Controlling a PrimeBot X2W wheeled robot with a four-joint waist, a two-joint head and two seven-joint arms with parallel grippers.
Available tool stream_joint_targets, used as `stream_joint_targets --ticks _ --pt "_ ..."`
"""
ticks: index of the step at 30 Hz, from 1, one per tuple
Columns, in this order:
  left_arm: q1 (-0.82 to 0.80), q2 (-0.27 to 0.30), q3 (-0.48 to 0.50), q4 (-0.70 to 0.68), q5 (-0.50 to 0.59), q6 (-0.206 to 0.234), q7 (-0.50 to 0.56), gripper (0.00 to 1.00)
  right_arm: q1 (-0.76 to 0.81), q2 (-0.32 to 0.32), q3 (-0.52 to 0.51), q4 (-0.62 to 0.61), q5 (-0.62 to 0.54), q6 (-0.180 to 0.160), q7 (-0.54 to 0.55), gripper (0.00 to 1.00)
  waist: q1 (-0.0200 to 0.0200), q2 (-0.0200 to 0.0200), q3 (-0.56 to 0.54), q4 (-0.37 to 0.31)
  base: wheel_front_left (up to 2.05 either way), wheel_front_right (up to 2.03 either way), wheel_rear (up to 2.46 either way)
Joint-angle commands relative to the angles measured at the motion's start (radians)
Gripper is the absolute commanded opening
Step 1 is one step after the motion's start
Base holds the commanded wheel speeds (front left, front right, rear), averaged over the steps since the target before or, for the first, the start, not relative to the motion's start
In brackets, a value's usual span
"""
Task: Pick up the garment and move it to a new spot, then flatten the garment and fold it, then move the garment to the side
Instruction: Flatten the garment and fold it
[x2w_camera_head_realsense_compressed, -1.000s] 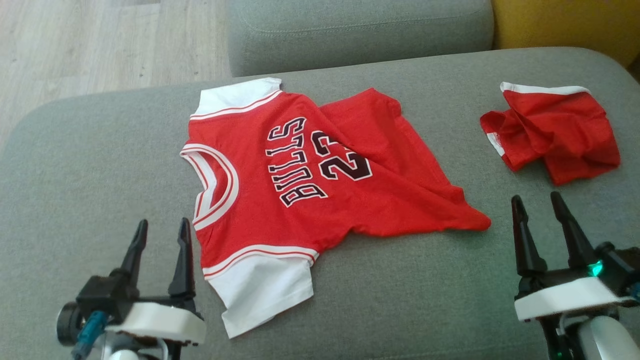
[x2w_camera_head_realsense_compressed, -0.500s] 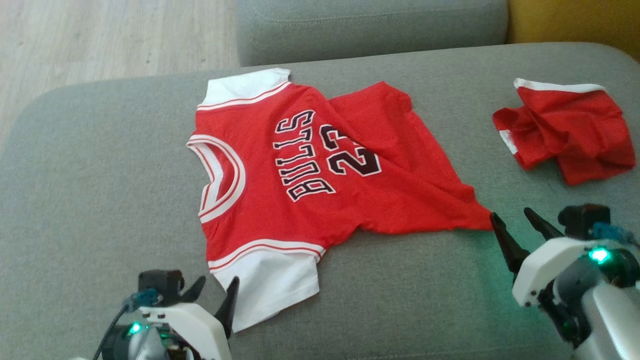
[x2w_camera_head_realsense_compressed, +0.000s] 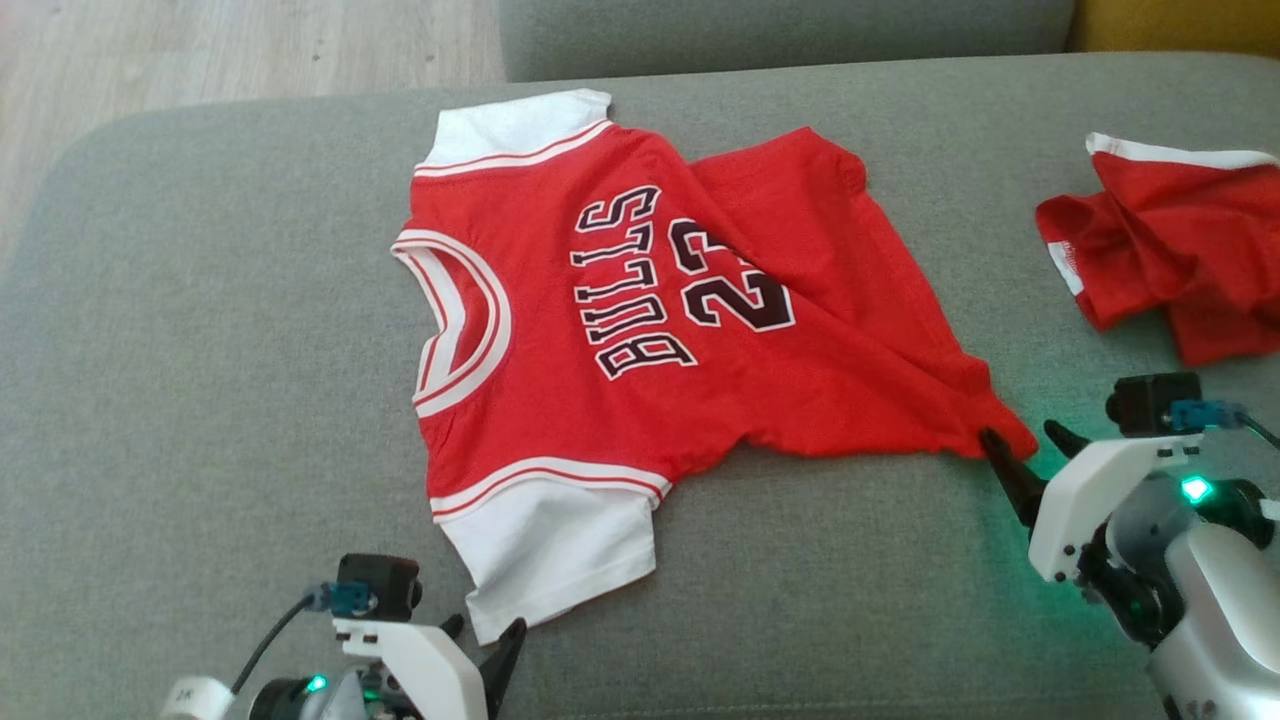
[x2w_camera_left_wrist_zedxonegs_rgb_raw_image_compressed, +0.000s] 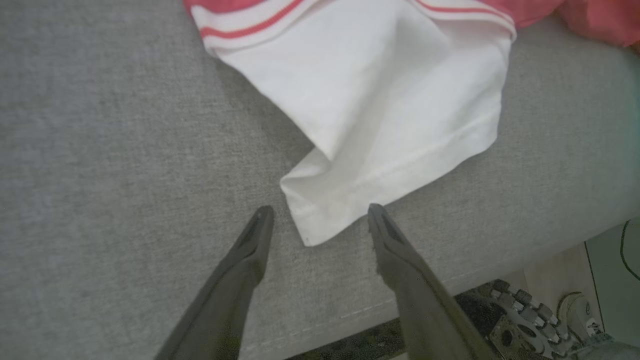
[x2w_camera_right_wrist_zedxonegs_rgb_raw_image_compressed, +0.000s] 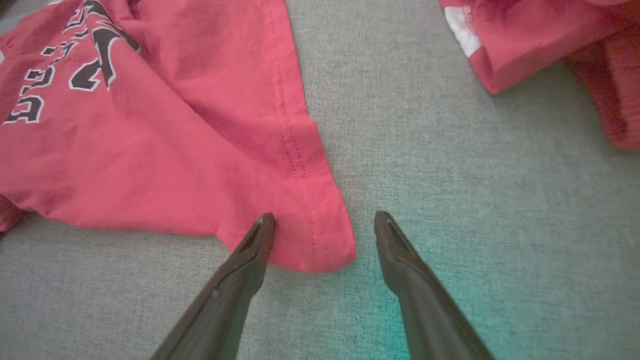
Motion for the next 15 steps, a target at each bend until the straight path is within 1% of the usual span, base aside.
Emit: stream_joint_targets --ticks 1,12,13,15 --pt "-0.05 0.006 0.032 -0.02 -0.009 0.0 0.001 1.0 -0.043 -0.032 0.035 -0.002 0.019 0.007 -0.009 1.0 0.0 0.0 0.007 0.001 0.0 0.0 0.0" --pt "-0.084 -0.008 0.016 0.015 -0.016 -0.014 -0.01 1.0 -0.093 -0.039 0.134 0.088 0.082 0.007 -0.063 1.0 0.0 0.0 0.025 0.003 0.0 0.0 0.0" --pt "-0.087 -0.009 0.015 0.018 -0.017 -0.014 -0.011 1.0 -0.098 -0.04 0.144 0.096 0.089 0.007 -0.067 0.93 0.0 0.0 0.026 0.003 0.0 0.0 0.0" --pt "-0.092 -0.011 0.011 0.027 -0.021 -0.018 -0.009 1.0 -0.107 -0.04 0.162 0.109 0.102 0.007 -0.077 0.71 0.0 0.0 0.027 0.003 0.0 0.0 0.0"
